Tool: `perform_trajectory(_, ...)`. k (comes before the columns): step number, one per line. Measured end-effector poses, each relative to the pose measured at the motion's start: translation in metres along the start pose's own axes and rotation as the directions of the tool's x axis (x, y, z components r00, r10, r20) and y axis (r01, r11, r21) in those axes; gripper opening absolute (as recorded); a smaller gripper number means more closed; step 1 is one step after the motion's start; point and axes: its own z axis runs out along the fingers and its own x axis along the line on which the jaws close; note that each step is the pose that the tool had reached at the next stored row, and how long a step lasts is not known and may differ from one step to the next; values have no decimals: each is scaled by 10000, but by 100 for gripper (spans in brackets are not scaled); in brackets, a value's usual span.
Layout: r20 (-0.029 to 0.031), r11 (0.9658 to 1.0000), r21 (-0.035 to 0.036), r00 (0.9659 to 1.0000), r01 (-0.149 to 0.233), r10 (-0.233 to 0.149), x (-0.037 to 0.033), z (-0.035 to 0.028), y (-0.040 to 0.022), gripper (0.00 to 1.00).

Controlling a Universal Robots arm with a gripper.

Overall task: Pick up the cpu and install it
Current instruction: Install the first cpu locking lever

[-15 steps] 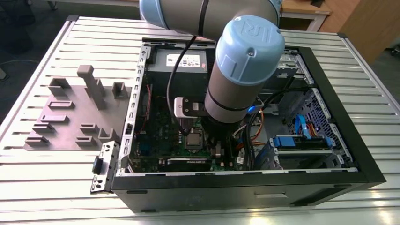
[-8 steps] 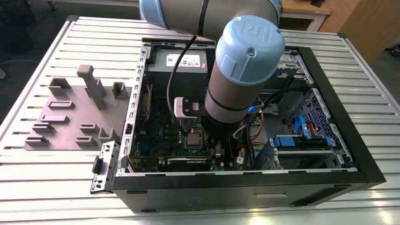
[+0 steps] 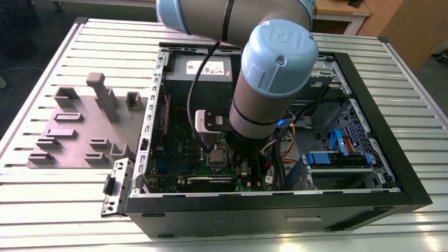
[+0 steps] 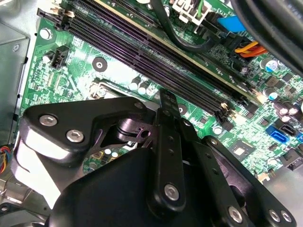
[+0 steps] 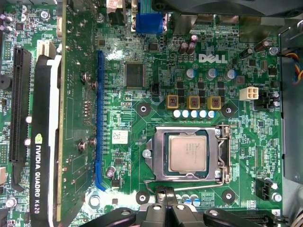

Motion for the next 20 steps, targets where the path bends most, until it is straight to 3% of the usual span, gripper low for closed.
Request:
perform_trajectory(7,8,10000,5,10000,1,-1,-1,-2,43,11)
perform_trajectory(16,5,10000,4,10000,0,0,-12,-145,50,11)
perform_trajectory(20,8,10000,5,10000,1,-1,-12,-153,50,11)
